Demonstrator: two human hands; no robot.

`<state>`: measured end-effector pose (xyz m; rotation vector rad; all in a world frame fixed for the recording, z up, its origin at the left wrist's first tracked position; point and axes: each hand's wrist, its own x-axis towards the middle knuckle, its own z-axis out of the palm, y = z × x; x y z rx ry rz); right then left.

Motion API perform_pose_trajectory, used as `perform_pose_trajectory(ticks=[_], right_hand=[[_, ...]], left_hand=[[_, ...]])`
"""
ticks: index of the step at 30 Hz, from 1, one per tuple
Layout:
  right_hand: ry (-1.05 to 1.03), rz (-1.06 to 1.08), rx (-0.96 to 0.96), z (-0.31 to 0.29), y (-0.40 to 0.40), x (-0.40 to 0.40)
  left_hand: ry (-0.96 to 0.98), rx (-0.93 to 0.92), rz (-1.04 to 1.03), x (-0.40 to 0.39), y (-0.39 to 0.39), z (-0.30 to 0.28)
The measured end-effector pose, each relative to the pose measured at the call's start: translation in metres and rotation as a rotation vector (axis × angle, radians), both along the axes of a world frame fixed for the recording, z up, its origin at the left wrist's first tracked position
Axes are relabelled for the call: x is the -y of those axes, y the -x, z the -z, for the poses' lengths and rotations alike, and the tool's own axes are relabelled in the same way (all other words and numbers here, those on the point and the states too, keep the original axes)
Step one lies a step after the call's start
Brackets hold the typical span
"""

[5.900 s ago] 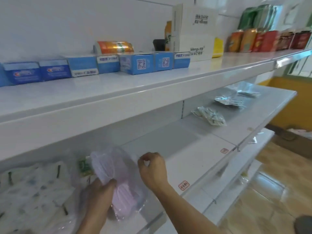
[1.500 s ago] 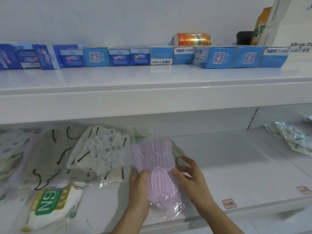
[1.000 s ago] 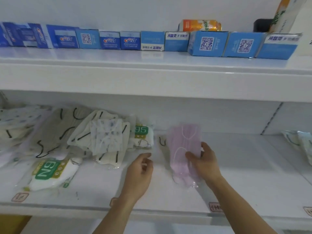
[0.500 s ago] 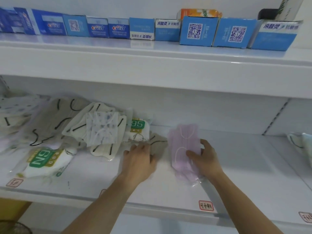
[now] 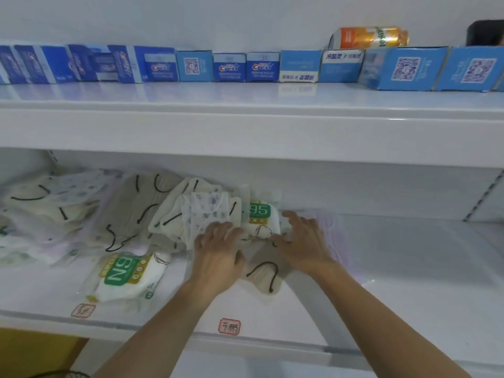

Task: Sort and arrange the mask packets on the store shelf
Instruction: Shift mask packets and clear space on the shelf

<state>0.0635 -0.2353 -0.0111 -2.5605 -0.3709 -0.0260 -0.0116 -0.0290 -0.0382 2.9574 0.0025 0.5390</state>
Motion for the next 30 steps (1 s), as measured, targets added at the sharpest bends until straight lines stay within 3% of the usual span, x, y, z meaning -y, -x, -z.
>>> perform_pose_trajectory(ticks=[4,6,9,14,19,21,24,28,30], right_hand=[[0.235,-0.067,-0.074,0.016,-0.010,-0.047],[0.147,0.038,0.075,0.022,-0.013,-0.047],[-0.161,0.146,0.335,0.016,-0.003,-0.030],[-0.281,0.346,0.597,0.007,0.016,0.046],[-0.164,0.472,0.748,0.016,0.034,0.165],[-0.088,0.599,0.695,0.029,0.043,0.213],[-0.135,0.733,0.526,0.039,0.046,0.273],[-0.233,0.782,0.352,0.031,0.015,0.322],[-0.242,0.687,0.104,0.023,-0.005,0.332]], left_hand=[[-0.127,-0.123,-0.093,-0.037,-0.004,0.010],[-0.102,-0.125,-0.128,-0.039,-0.007,0.009],[-0.012,-0.043,-0.105,-0.025,-0.020,0.008],[0.160,0.015,0.122,0.050,-0.041,-0.003],[0.206,-0.044,0.296,0.139,-0.056,-0.005],[0.237,-0.131,0.306,0.166,-0.061,-0.003],[0.321,-0.164,0.340,0.192,-0.069,0.006],[0.104,-0.256,0.299,0.209,-0.080,0.008],[0.101,-0.271,0.279,0.211,-0.084,0.006]])
